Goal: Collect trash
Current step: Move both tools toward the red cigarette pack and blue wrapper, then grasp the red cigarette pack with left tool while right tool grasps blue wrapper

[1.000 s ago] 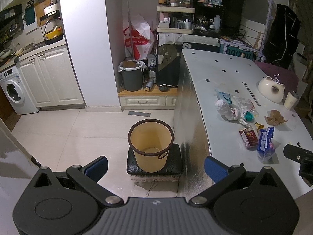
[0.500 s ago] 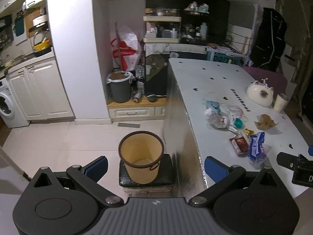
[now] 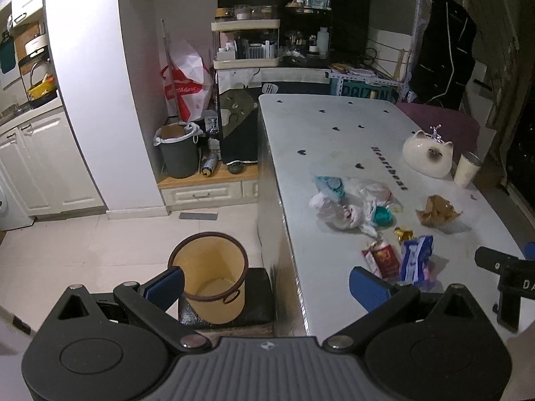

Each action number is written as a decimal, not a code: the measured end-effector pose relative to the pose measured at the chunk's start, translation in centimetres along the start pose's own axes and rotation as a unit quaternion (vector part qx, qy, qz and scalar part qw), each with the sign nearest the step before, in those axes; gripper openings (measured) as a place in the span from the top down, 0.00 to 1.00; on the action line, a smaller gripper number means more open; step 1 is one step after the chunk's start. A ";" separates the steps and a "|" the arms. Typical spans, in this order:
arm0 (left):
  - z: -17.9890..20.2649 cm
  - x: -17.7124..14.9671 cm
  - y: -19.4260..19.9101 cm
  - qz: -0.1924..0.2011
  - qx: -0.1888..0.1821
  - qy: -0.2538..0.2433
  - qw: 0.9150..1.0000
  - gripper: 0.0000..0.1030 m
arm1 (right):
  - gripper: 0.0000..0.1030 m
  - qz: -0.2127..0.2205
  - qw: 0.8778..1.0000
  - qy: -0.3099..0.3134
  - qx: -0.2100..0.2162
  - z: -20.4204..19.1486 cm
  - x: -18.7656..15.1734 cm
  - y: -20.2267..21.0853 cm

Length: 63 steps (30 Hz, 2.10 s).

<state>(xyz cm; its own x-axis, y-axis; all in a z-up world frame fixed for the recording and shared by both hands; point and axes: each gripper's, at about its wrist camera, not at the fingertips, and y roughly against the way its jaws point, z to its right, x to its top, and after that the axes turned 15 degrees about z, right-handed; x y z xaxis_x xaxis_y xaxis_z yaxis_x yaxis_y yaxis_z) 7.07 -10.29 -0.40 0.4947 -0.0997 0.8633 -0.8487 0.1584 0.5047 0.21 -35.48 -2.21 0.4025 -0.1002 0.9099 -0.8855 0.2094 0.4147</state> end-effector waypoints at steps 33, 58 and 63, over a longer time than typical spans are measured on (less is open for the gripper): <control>11.5 -0.3 -14.4 -0.152 0.001 0.088 0.984 0.00 | 0.00 -0.131 0.987 0.062 0.074 7.8 -9.9 -19.8; 19.8 -6.2 -26.3 -0.235 0.016 0.077 0.969 0.12 | 0.00 -0.082 0.984 0.134 0.081 12.1 -9.3 -16.4; 19.9 -7.1 -27.4 -0.246 0.035 0.077 0.966 0.20 | 0.07 -0.068 0.963 0.244 0.092 9.5 -11.0 -16.7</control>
<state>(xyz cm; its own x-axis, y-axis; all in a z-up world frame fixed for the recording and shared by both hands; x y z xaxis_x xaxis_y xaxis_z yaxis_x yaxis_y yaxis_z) 23.06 -33.46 -20.44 0.8588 0.0028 0.5124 -0.5115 0.0619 0.8570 8.40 -47.10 -19.25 0.5399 0.3636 0.7592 -0.8245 0.0465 0.5640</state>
